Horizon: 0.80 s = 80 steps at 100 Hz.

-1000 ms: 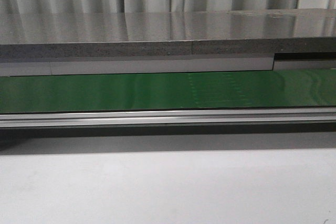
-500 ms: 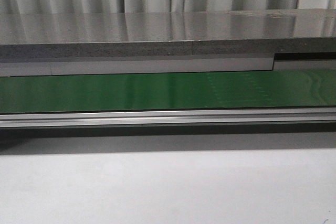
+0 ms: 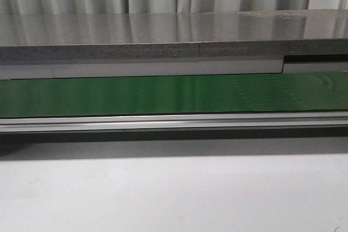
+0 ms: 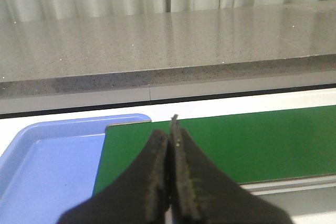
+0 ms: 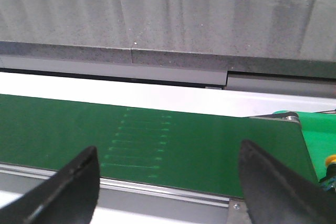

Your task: Move button from left to right

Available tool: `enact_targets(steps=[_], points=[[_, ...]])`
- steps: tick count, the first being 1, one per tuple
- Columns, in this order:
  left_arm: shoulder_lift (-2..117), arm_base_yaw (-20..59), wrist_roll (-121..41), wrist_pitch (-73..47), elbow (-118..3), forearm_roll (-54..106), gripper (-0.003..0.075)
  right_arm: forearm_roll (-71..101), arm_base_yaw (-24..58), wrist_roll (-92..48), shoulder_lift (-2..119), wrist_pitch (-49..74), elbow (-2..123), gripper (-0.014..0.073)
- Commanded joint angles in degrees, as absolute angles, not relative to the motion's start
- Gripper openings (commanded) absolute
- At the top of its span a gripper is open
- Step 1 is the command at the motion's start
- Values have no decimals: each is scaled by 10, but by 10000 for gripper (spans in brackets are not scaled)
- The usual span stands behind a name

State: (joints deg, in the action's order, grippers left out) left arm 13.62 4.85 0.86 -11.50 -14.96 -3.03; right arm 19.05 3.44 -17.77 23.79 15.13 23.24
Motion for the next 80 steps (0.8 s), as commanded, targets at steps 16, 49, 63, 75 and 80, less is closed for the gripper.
enact_targets(steps=[16,49,63,75,80], points=[[142,53,9,-69,-164,-29,-20,198,35,-179,191,127,242,550],[142,53,9,-69,-164,-29,-20,198,35,-179,191,129,242,177],[142,53,9,-69,-164,-29,-20,198,35,-179,191,129,242,-72],[142,53,9,-69,-164,-29,-20,198,35,-179,191,129,242,-68],[142,53,9,-69,-164,-29,-20,198,35,-179,191,129,242,-68]])
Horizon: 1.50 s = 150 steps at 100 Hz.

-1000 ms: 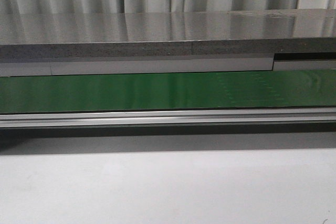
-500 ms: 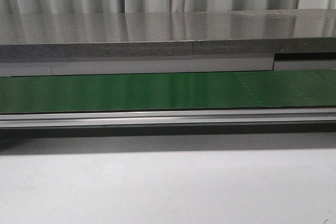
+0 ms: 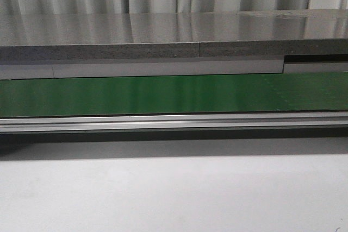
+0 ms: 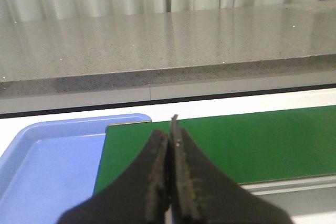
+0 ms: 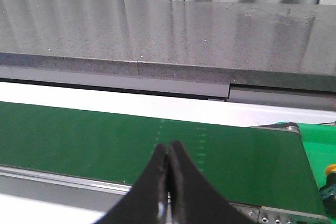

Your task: Move button from left to right

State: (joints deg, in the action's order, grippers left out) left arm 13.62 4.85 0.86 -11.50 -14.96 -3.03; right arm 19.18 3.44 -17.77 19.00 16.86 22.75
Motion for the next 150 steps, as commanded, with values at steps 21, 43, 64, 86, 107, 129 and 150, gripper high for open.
enact_targets(steps=[21,43,64,86,107,129,150], points=[[142,53,9,-69,-164,-29,-20,198,35,-179,191,129,242,-68],[142,53,9,-69,-164,-29,-20,198,35,-179,191,129,242,-68],[142,53,9,-69,-164,-29,-20,198,35,-179,191,127,239,-68],[142,53,9,-69,-164,-29,-20,127,43,-129,175,103,208,-68],[142,53,9,-69,-164,-29,-20,13,50,21,101,56,131,-68],[142,53,9,-69,-164,-29,-20,6,50,22,22,35,45,-68],[142,53,9,-69,-164,-29,-20,6,50,22,-18,23,-7,-68]])
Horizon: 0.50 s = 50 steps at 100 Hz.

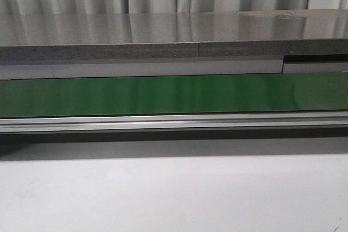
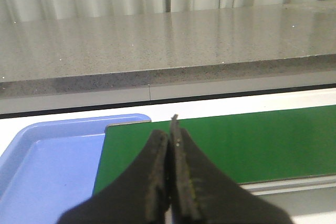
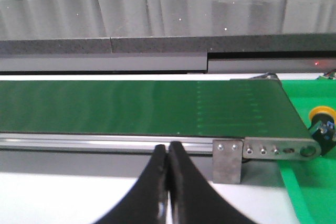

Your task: Move button from left to right

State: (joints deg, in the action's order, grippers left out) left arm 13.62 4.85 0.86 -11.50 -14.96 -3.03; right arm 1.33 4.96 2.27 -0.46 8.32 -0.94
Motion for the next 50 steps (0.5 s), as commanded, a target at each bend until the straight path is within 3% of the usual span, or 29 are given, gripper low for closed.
enact_targets(steps=[1,50], points=[[142,53,9,-69,-164,-29,-20,6,49,22,-18,23,-7,-68],[142,53,9,-69,-164,-29,-20,6,49,22,-18,22,-7,-68]])
